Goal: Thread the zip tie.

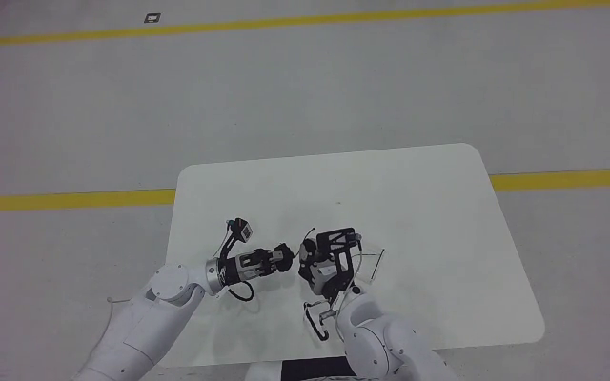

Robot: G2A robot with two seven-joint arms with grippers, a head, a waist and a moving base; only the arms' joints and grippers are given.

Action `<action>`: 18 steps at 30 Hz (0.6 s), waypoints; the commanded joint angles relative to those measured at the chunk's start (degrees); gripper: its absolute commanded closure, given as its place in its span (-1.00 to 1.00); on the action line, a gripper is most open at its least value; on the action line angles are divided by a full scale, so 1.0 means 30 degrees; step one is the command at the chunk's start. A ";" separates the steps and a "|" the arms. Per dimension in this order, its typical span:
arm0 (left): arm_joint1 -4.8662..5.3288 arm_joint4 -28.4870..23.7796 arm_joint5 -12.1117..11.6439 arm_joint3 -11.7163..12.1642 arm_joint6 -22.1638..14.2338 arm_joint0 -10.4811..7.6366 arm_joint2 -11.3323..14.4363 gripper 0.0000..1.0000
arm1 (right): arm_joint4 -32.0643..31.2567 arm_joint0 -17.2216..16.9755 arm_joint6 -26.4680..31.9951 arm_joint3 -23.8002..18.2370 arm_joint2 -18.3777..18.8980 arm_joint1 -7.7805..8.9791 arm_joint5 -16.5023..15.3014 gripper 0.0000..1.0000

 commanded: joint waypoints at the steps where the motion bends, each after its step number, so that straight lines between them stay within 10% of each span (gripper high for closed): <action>1: 0.0000 0.0000 0.0000 0.0000 0.0000 0.0000 0.0000 1.00 | -0.0002 0.0021 0.0017 0.0042 -0.0029 0.0012 0.0022 1.00; 18: 0.0000 0.0000 0.0000 0.0000 0.0000 0.0000 0.0000 1.00 | -0.0029 0.0245 0.0017 0.0017 -0.0236 0.0085 0.0261 1.00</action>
